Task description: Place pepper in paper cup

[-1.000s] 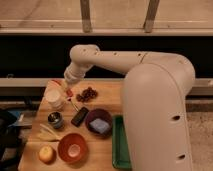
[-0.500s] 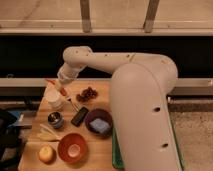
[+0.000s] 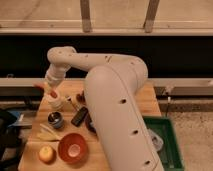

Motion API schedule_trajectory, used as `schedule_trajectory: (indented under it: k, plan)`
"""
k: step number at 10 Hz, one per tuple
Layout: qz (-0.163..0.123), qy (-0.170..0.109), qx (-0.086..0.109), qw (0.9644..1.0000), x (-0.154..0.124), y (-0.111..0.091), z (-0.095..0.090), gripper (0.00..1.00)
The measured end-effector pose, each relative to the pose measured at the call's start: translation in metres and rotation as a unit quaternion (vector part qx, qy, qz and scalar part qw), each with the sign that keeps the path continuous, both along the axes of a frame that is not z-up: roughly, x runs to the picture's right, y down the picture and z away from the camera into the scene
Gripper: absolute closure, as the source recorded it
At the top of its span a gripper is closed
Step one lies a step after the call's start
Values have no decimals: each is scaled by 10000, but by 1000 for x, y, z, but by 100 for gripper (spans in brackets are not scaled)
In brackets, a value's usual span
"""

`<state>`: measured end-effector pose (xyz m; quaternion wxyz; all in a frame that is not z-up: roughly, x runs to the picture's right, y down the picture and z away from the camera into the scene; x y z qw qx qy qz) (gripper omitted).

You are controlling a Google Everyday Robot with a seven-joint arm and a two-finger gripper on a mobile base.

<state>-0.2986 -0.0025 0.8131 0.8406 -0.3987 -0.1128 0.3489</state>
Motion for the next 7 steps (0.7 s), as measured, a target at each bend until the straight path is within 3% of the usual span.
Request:
schedule_trajectory:
  k: [4,5,7]
  plan:
    - [-352,389,-162,9985,12,8,6,86]
    - [-373,455,-189,9981,14,9,7,82]
    - [-393,595,-274,9971,21,11,15,60]
